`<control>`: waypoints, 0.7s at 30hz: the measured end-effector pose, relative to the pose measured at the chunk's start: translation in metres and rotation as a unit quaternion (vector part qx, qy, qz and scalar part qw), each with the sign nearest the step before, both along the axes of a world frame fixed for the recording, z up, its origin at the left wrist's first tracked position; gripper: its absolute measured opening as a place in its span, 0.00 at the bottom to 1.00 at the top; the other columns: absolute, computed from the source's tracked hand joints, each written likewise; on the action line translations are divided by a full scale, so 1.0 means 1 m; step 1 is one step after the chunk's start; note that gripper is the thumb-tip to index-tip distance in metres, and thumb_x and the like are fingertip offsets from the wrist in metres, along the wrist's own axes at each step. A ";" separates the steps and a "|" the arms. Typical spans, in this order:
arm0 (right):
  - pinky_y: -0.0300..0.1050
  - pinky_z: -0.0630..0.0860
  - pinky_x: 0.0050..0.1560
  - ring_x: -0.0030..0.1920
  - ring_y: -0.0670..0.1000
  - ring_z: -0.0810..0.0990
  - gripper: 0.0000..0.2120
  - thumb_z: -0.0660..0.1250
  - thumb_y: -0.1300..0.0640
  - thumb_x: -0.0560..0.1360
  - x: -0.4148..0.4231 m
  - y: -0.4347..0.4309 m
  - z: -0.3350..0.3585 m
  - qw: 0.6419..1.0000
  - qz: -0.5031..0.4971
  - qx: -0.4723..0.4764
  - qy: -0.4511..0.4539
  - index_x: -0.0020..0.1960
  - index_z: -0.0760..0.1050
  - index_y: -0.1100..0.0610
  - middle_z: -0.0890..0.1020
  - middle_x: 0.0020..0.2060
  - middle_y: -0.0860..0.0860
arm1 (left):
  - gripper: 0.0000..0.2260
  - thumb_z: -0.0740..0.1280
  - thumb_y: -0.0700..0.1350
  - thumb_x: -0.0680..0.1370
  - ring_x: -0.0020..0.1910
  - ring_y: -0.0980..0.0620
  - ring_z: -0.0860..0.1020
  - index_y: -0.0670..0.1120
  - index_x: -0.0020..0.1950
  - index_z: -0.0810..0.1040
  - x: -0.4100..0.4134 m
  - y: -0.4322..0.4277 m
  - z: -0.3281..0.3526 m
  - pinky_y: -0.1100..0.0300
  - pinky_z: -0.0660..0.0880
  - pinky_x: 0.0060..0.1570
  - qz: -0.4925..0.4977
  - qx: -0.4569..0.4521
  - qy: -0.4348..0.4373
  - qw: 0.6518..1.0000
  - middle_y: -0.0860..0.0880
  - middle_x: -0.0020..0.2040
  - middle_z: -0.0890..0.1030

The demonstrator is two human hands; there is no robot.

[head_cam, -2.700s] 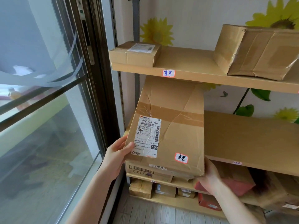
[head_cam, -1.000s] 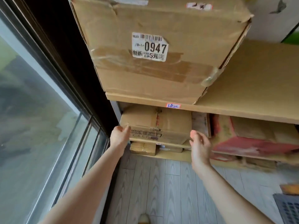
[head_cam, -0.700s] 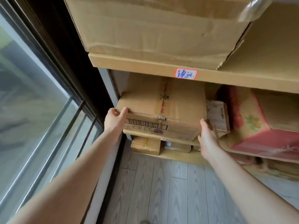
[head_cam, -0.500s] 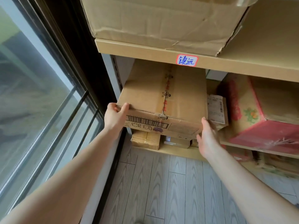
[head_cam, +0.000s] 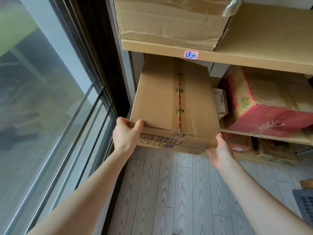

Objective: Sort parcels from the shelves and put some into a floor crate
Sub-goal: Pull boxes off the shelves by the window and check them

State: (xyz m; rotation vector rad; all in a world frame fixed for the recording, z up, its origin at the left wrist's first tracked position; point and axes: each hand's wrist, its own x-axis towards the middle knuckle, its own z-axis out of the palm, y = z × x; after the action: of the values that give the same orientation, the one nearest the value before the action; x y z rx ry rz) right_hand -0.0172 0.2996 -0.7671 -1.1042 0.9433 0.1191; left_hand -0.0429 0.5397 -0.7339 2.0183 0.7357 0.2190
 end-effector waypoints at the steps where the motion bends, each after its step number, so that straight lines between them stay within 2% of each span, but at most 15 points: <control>1: 0.47 0.66 0.70 0.72 0.54 0.63 0.22 0.59 0.50 0.79 -0.007 0.000 0.000 1.000 -0.005 0.008 -0.001 0.72 0.62 0.54 0.63 0.73 0.54 | 0.15 0.66 0.53 0.73 0.44 0.49 0.78 0.42 0.51 0.71 -0.006 -0.001 0.008 0.58 0.72 0.37 -0.007 0.018 -0.005 1.000 0.48 0.44 0.78; 5: 0.52 0.69 0.67 0.70 0.53 0.67 0.21 0.57 0.51 0.80 -0.031 -0.001 0.001 0.999 -0.023 0.045 0.013 0.71 0.64 0.54 0.68 0.70 0.54 | 0.15 0.64 0.54 0.75 0.46 0.50 0.76 0.43 0.51 0.75 -0.028 -0.007 0.034 0.54 0.75 0.46 -0.024 0.062 -0.093 0.993 0.48 0.46 0.77; 8: 0.59 0.65 0.69 0.70 0.54 0.67 0.19 0.54 0.54 0.81 -0.047 0.000 -0.001 0.995 -0.007 0.094 0.019 0.71 0.64 0.54 0.68 0.70 0.54 | 0.17 0.58 0.52 0.80 0.42 0.58 0.72 0.42 0.48 0.81 -0.044 -0.012 0.047 0.66 0.68 0.43 -0.035 0.068 -0.174 0.982 0.54 0.40 0.73; 9: 0.59 0.65 0.69 0.70 0.55 0.66 0.18 0.54 0.55 0.81 -0.052 0.001 -0.003 0.993 0.000 0.114 0.023 0.71 0.64 0.55 0.68 0.70 0.54 | 0.18 0.58 0.51 0.80 0.41 0.61 0.72 0.41 0.47 0.82 -0.049 -0.013 0.048 0.71 0.66 0.41 -0.037 0.068 -0.201 0.976 0.56 0.38 0.71; 11: 0.56 0.67 0.67 0.70 0.56 0.66 0.19 0.53 0.58 0.81 -0.057 0.005 -0.008 0.990 0.009 0.136 0.039 0.71 0.62 0.58 0.66 0.71 0.56 | 0.19 0.59 0.53 0.77 0.41 0.65 0.72 0.41 0.47 0.83 -0.057 -0.016 0.048 0.74 0.66 0.40 -0.046 0.084 -0.255 0.962 0.57 0.38 0.72; 13: 0.53 0.69 0.64 0.71 0.58 0.65 0.20 0.52 0.59 0.81 -0.057 0.009 -0.011 0.989 0.010 0.136 0.060 0.72 0.59 0.61 0.63 0.72 0.58 | 0.19 0.61 0.55 0.75 0.45 0.64 0.73 0.42 0.47 0.84 -0.060 -0.013 0.044 0.68 0.72 0.45 -0.056 0.098 -0.278 0.954 0.53 0.43 0.75; 15: 0.52 0.70 0.62 0.70 0.59 0.65 0.20 0.52 0.60 0.81 -0.053 0.007 -0.017 0.990 0.022 0.121 0.074 0.72 0.58 0.63 0.63 0.72 0.59 | 0.21 0.64 0.61 0.70 0.59 0.55 0.72 0.48 0.53 0.82 -0.059 -0.005 0.039 0.56 0.73 0.56 -0.047 0.069 -0.223 0.971 0.48 0.58 0.74; 16: 0.51 0.70 0.62 0.70 0.59 0.66 0.20 0.52 0.61 0.81 -0.051 0.004 -0.020 0.990 0.030 0.109 0.079 0.72 0.58 0.63 0.63 0.72 0.59 | 0.28 0.66 0.66 0.65 0.66 0.52 0.67 0.53 0.59 0.78 -0.059 0.000 0.040 0.51 0.70 0.62 -0.044 0.035 -0.155 0.986 0.48 0.67 0.68; 17: 0.52 0.70 0.62 0.69 0.60 0.67 0.20 0.53 0.62 0.80 -0.048 0.001 -0.022 0.991 0.040 0.090 0.088 0.72 0.59 0.63 0.64 0.71 0.59 | 0.40 0.67 0.71 0.58 0.70 0.50 0.63 0.55 0.67 0.70 -0.058 0.004 0.041 0.48 0.68 0.65 -0.046 -0.021 -0.083 0.995 0.51 0.73 0.61; 18: 0.53 0.70 0.64 0.67 0.60 0.68 0.20 0.53 0.64 0.80 -0.045 -0.002 -0.024 0.991 0.051 0.074 0.095 0.71 0.61 0.62 0.65 0.71 0.59 | 0.52 0.69 0.73 0.53 0.71 0.49 0.64 0.53 0.73 0.62 -0.057 0.006 0.043 0.49 0.69 0.65 -0.047 -0.088 -0.030 0.995 0.51 0.74 0.59; 19: 0.54 0.70 0.65 0.66 0.60 0.69 0.19 0.54 0.65 0.79 -0.042 -0.004 -0.023 0.991 0.061 0.062 0.097 0.70 0.63 0.61 0.66 0.70 0.59 | 0.57 0.71 0.72 0.52 0.67 0.51 0.68 0.50 0.75 0.55 -0.055 0.008 0.045 0.55 0.72 0.61 -0.047 -0.144 -0.001 0.988 0.50 0.73 0.61; 20: 0.55 0.70 0.65 0.65 0.61 0.70 0.18 0.54 0.66 0.79 -0.040 -0.005 -0.022 0.991 0.079 0.038 0.098 0.69 0.64 0.61 0.68 0.69 0.58 | 0.57 0.73 0.68 0.55 0.61 0.53 0.73 0.46 0.76 0.54 -0.054 0.007 0.048 0.62 0.74 0.52 -0.043 -0.180 0.014 0.983 0.49 0.69 0.67; 21: 0.55 0.71 0.63 0.65 0.61 0.70 0.18 0.54 0.65 0.79 -0.039 -0.004 -0.019 0.989 0.107 -0.011 0.101 0.68 0.65 0.61 0.69 0.68 0.58 | 0.51 0.74 0.64 0.61 0.53 0.55 0.76 0.42 0.74 0.57 -0.051 0.007 0.050 0.67 0.72 0.44 -0.030 -0.201 0.025 0.979 0.48 0.63 0.72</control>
State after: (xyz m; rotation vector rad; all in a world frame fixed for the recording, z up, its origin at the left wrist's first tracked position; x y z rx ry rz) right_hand -0.0564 0.2952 -0.7864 -1.2285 1.0047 0.4040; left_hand -0.0935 0.5462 -0.6835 1.6615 0.6866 -0.0172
